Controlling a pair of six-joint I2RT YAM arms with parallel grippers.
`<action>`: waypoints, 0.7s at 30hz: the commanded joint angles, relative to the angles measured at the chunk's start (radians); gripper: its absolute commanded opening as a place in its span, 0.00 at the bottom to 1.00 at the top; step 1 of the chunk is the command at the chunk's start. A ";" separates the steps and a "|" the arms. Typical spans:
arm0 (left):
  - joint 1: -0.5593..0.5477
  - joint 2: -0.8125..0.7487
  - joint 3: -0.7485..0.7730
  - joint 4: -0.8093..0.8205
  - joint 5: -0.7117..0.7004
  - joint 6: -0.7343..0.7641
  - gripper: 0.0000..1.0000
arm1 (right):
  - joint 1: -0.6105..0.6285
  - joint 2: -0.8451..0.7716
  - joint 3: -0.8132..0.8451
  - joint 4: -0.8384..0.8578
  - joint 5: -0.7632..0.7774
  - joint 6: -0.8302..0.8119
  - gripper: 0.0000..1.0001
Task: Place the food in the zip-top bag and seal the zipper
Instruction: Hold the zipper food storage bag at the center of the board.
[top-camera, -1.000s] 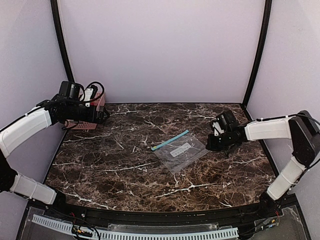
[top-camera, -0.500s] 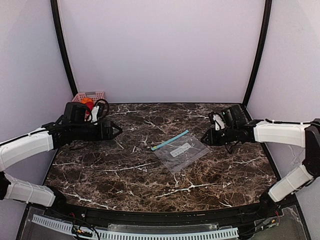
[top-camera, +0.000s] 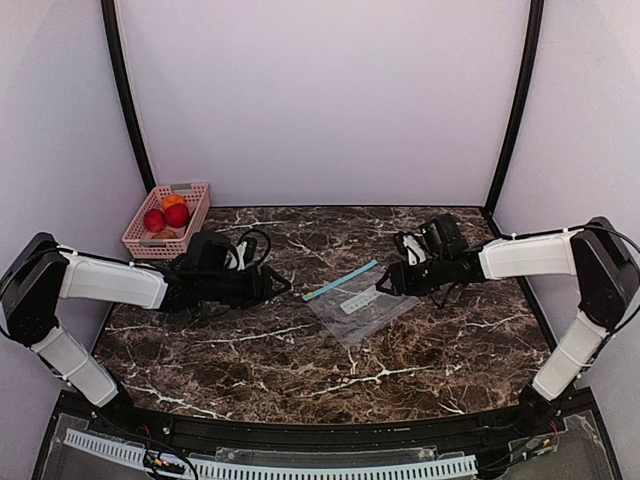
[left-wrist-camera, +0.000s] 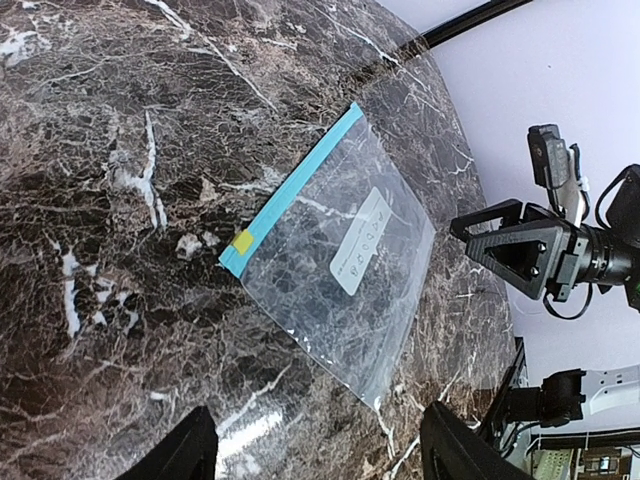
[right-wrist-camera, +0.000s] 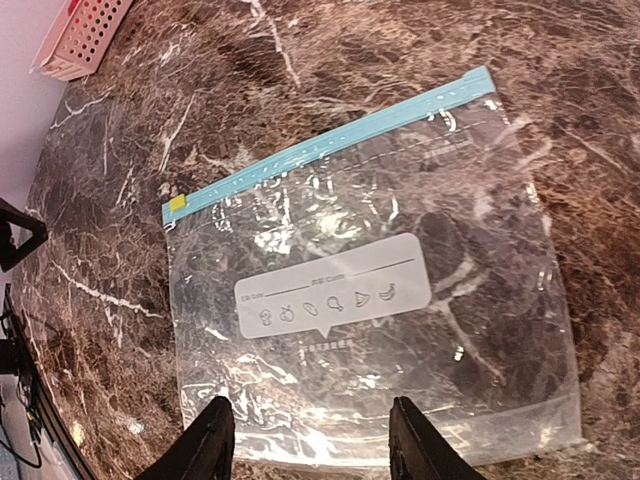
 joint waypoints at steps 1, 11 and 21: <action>-0.007 0.058 0.034 0.100 0.031 -0.042 0.67 | 0.035 0.028 0.027 0.050 -0.018 0.009 0.51; -0.007 0.211 0.057 0.244 0.068 -0.098 0.62 | 0.059 0.074 0.024 0.087 -0.047 0.024 0.52; -0.007 0.327 0.120 0.228 0.059 -0.097 0.61 | 0.067 0.121 0.010 0.124 -0.059 0.045 0.52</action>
